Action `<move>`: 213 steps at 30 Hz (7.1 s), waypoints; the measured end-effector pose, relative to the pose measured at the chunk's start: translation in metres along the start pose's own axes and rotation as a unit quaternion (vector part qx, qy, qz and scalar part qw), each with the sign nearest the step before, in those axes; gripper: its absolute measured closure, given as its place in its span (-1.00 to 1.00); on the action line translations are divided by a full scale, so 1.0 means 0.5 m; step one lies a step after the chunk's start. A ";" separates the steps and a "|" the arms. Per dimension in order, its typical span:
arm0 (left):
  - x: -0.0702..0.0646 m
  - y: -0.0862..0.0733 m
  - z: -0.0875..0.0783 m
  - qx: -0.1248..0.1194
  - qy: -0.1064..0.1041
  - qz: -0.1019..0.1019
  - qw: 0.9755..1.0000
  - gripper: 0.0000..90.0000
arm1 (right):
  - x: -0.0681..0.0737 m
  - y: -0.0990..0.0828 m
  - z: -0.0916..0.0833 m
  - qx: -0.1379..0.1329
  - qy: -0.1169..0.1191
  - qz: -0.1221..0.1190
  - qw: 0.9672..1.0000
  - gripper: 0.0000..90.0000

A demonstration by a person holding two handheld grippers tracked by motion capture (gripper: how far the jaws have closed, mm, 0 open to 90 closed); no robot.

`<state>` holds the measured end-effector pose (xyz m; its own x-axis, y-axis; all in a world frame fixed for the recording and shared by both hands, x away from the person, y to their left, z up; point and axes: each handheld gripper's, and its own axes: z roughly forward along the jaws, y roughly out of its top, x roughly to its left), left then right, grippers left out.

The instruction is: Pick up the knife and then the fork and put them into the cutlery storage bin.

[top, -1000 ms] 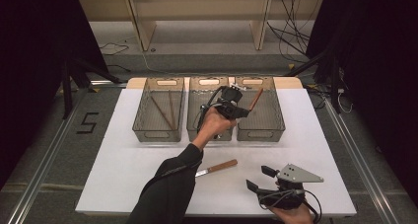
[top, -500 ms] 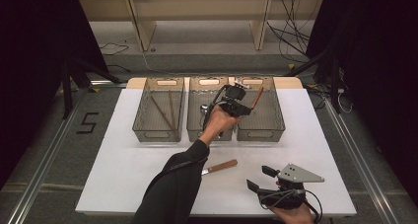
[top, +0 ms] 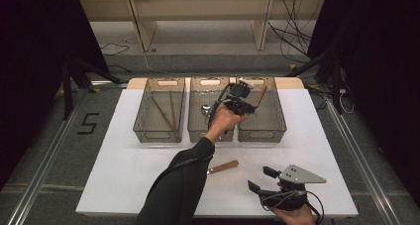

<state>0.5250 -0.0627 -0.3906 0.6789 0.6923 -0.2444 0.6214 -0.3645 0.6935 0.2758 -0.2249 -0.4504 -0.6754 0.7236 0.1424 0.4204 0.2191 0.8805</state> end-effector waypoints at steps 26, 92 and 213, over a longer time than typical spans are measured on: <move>0.005 0.019 0.025 -0.003 0.009 -0.006 1.000 0.96 | 0.001 0.001 -0.002 -0.001 0.003 0.001 1.000 -0.38; 0.018 -0.284 -0.232 0.022 -0.009 0.077 0.997 -0.37 | -0.003 0.000 0.000 0.004 -0.003 0.001 1.000 -0.38; -0.075 -0.331 -0.205 0.185 -0.057 0.209 0.959 0.70 | 0.125 -0.004 0.107 0.040 -0.095 -0.374 0.922 -0.31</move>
<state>0.3566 0.0356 -0.4268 0.9242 0.3724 -0.0846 0.3672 -0.8057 0.4647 0.2653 -0.1451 -0.4676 -0.6799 0.4507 -0.5785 -0.0704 0.7451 0.6632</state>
